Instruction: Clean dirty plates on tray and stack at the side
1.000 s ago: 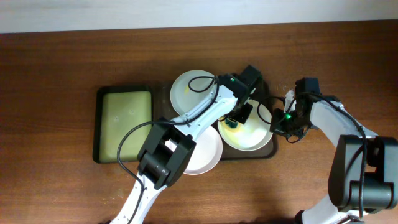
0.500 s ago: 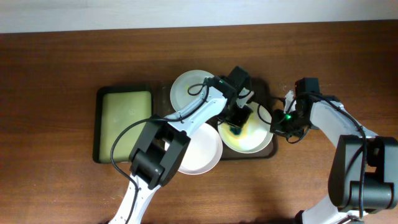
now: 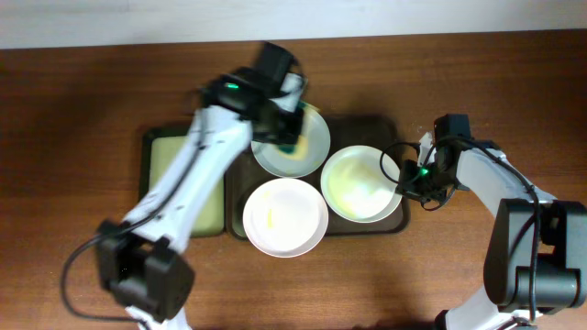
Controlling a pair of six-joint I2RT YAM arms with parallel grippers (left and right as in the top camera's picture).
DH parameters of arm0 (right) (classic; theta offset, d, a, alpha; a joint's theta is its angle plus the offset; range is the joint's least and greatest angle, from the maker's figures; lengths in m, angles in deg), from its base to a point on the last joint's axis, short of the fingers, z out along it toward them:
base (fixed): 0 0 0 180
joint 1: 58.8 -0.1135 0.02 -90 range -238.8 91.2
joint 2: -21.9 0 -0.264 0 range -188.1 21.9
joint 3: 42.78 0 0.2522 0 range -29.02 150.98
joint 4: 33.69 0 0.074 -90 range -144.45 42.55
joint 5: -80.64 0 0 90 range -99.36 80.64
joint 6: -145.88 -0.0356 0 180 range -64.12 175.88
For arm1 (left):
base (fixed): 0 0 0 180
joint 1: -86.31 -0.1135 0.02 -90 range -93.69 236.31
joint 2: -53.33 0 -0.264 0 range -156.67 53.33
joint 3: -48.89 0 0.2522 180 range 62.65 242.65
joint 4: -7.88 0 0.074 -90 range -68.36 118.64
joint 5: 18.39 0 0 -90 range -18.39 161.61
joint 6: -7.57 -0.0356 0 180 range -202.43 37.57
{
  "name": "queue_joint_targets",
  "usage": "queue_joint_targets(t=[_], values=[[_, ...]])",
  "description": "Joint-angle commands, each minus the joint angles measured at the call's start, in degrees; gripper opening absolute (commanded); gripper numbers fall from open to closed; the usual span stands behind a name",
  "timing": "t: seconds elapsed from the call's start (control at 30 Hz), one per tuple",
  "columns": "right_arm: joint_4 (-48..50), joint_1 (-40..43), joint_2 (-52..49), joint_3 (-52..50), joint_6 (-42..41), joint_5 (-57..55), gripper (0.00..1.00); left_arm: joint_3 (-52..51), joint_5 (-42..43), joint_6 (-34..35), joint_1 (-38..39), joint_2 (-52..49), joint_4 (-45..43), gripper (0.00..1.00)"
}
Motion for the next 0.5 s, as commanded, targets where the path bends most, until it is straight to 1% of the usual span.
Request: queue_joint_targets(t=[0.0,0.07,0.13,0.17,0.2,0.27,0.3,0.33,0.47], values=[[0.0,-0.1,0.2,-0.3,-0.4,-0.7,0.18,0.2,-24.0,9.4,-6.4,2.7,10.4,0.00],[0.1,-0.1,0.2,-0.6,-0.4,-0.9,0.25,0.2,-25.4,12.2,-11.5,2.7,15.4,0.00],[0.3,-0.1,0.1,-1.5,-0.4,-0.9,0.25,0.2,-25.2,13.4,-16.1,2.7,17.1,0.00],[0.4,-0.1,0.1,-1.8,-0.4,-1.0,0.24,0.2,-24.3,13.4,-17.4,2.7,17.0,0.00],[0.7,-0.1,0.1,-2.2,-0.4,-1.0,0.20,0.2,-24.4,13.4,-17.8,2.7,17.1,0.00],[1.8,-0.1,0.1,-3.8,-0.4,-1.1,0.18,0.2,-24.4,13.4,-17.9,2.7,17.0,0.00],[2.9,-0.1,0.1,-4.4,-0.4,-0.9,0.13,0.2,-24.4,13.4,-17.9,2.7,17.0,0.00],[3.0,0.0,0.1,-4.4,-0.4,-0.7,0.04,0.2,-24.4,13.4,-17.9,2.7,17.0,0.00],[2.0,0.1,0.2,-2.3,-0.4,-0.7,0.04,0.2,-24.9,13.4,-18.3,3.6,16.8,0.00]])
